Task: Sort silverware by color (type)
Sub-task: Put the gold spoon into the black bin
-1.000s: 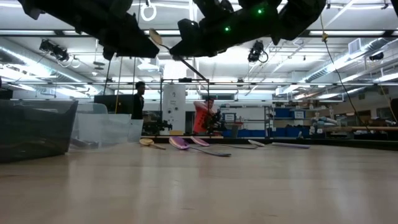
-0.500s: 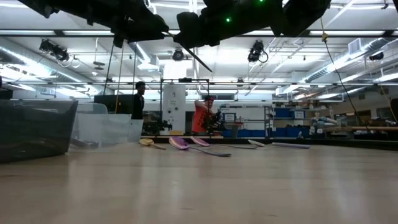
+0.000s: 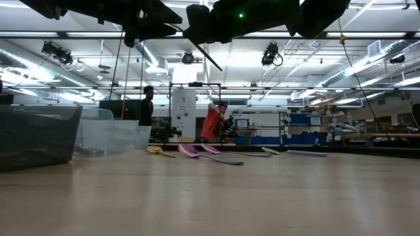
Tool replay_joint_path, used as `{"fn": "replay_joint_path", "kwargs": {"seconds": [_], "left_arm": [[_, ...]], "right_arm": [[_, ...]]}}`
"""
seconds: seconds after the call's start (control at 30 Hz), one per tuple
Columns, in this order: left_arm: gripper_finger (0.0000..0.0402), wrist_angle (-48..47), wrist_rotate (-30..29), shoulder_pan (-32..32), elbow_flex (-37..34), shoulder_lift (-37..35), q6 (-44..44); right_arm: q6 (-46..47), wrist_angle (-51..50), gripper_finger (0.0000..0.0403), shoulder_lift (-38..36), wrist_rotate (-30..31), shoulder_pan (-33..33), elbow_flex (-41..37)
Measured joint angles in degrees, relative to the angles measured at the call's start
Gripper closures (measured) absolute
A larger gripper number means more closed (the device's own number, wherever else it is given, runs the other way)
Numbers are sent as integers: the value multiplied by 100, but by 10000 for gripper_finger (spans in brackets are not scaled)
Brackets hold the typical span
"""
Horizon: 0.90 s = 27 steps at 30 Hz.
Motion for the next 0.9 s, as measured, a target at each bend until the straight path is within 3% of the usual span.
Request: {"fn": "replay_joint_path", "kwargs": {"seconds": [0.27, 0.7, 0.9], "left_arm": [[236, 146, 1, 104, 0, 2, -49], [371, 164, 275, 249, 4, 2, 183], [373, 0, 238, 254, 15, -11, 310]], "right_arm": [[-17, -3, 387, 0, -31, 0, 0], [-81, -68, 358, 9, -66, -2, 2], [-42, -311, 322, 9, -63, 0, 2]]}}
